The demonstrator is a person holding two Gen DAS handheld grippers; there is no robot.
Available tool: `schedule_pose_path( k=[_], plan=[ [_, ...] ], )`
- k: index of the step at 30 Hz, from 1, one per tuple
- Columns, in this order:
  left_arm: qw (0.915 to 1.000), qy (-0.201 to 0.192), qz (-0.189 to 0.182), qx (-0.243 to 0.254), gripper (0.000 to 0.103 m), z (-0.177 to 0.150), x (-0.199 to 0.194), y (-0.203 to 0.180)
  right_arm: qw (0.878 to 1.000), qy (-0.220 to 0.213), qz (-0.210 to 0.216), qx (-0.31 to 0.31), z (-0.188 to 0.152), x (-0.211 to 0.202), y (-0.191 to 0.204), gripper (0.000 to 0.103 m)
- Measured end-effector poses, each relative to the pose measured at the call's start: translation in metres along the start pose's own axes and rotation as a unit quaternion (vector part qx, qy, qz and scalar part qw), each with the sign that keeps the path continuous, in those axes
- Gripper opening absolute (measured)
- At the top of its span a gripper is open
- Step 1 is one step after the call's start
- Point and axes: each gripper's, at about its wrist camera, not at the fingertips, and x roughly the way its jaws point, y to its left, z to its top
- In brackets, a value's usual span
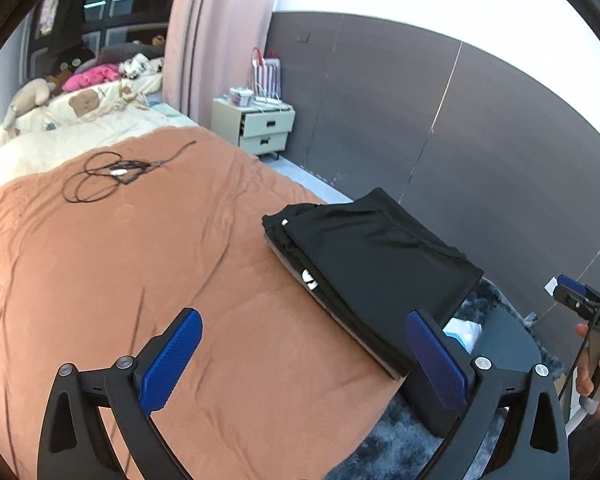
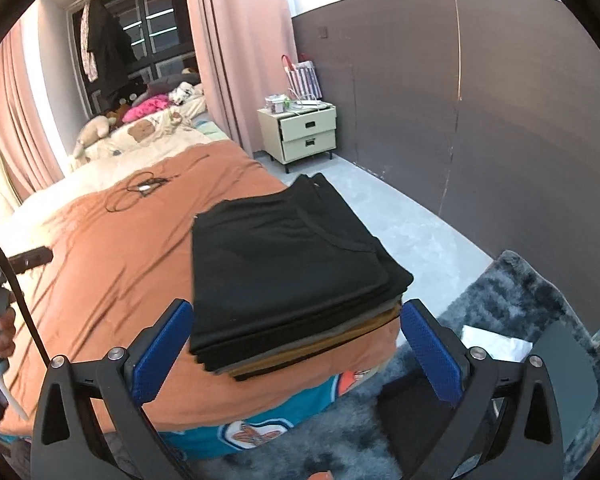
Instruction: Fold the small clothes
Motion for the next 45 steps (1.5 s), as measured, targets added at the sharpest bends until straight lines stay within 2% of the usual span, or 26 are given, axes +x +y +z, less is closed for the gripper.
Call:
schedule_pose_path(
  k=[11, 21, 31, 37, 39, 45],
  plan=[
    [0.9992, -0.031, 0.015, -0.020, 0.102, -0.064, -0.070, -0.003, 1.000, -0.001, 0.023, -0.020, -0.032, -0.021, 0.011, 0.103],
    [0.9984, -0.051, 0.014, -0.017, 0.102, -0.112, -0.110, -0.034, 0.998, -0.003, 0.045, -0.048, -0.064, -0.054, 0.017, 0.103],
    [0.9967, -0.072, 0.037, -0.006, 0.102, -0.161, -0.151, -0.046, 0.995, -0.020, 0.065, -0.072, -0.097, -0.093, 0.031, 0.103],
    [0.9949, -0.089, 0.047, -0.014, 0.102, -0.182, -0.185, -0.039, 0.993, -0.036, 0.077, -0.085, -0.115, -0.116, 0.037, 0.103],
    [0.9946, -0.092, 0.039, -0.025, 0.102, -0.191, -0.197, -0.032, 0.992, -0.038, 0.082, -0.085, -0.119, -0.120, 0.036, 0.103],
    [0.9911, -0.110, 0.061, -0.042, 0.102, -0.216, -0.232, -0.017, 0.990, -0.055, 0.088, -0.091, -0.143, -0.132, 0.043, 0.103]
  ],
)
